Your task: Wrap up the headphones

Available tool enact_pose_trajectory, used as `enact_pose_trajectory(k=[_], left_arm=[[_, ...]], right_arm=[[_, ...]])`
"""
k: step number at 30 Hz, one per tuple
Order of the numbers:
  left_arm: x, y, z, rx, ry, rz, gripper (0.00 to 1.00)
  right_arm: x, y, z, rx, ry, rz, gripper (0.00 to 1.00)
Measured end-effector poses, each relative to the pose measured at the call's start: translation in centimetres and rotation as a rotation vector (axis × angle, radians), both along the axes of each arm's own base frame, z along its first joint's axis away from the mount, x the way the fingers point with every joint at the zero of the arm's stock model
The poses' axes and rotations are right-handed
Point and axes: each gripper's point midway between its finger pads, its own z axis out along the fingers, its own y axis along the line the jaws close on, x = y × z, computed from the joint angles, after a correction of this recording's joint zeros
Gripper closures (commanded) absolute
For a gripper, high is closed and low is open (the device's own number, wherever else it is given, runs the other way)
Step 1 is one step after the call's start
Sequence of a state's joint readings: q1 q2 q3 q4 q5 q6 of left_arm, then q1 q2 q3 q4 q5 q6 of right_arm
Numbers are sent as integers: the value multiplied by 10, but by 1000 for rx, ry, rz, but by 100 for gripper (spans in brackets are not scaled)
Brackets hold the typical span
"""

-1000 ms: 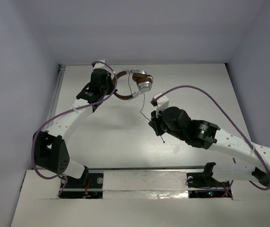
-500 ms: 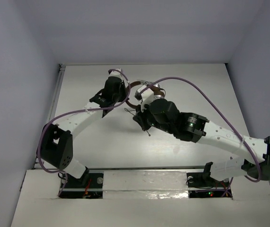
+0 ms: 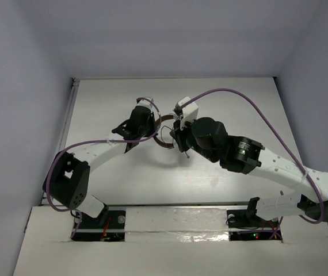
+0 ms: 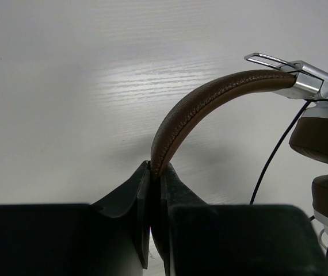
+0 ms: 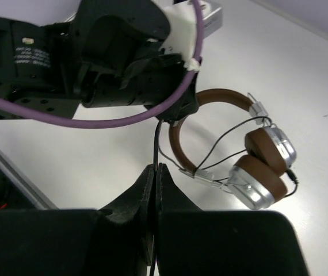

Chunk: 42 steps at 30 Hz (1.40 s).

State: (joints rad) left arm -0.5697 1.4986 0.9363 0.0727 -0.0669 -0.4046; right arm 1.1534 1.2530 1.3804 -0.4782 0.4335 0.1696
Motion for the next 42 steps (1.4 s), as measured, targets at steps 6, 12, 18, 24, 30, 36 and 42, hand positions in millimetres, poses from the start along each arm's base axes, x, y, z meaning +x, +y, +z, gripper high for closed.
enact_pose_trajectory(k=[6, 12, 18, 24, 30, 36, 42], left_arm=[[-3, -6, 9, -4, -34, -12, 100], [-23, -11, -13, 26, 0, -51, 100], [-35, -9, -23, 37, 23, -68, 100], [-40, -14, -7, 8, -10, -95, 100], [-49, -23, 25, -70, -60, -158, 100], [-57, -35, 49, -159, -89, -242, 100], [-51, -32, 62, -256, -84, -270, 100]], right_arm=[[26, -25, 14, -2, -67, -126, 100], [69, -64, 26, 11, -120, -292, 100], [104, -96, 15, -8, -140, -410, 100], [140, -114, -4, -19, -138, -489, 100], [165, -131, -35, -26, -107, -535, 100], [169, -135, -66, -33, -53, -530, 100], [157, -125, -96, 5, 19, -474, 100]])
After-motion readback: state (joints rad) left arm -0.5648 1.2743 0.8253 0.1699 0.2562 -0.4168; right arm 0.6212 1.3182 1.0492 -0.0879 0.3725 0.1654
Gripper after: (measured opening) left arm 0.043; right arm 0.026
